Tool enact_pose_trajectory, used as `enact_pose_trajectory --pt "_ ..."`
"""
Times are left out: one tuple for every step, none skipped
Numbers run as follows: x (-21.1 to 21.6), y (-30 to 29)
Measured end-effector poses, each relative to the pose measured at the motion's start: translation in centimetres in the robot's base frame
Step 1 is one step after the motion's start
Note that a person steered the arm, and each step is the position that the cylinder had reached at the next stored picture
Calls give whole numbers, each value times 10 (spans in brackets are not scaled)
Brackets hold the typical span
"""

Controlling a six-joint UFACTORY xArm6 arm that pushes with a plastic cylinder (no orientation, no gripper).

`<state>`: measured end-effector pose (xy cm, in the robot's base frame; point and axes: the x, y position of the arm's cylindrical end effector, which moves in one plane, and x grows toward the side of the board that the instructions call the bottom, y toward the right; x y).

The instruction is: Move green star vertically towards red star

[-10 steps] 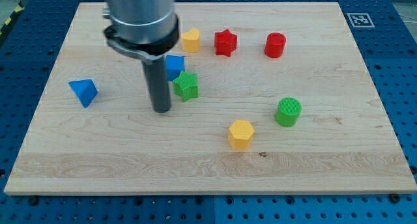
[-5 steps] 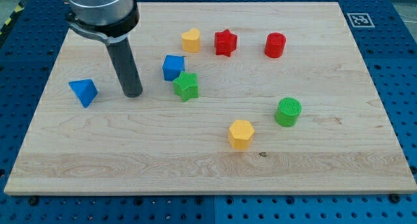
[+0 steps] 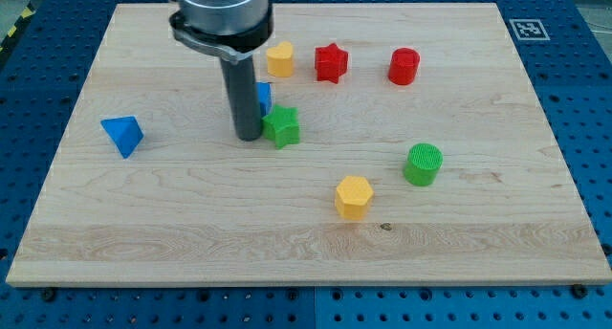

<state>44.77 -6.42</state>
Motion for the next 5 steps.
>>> enact_pose_trajectory --pt "-6 20" --pt "-11 22" --pt "-16 22" --pt "-21 23" --pt "-21 30"
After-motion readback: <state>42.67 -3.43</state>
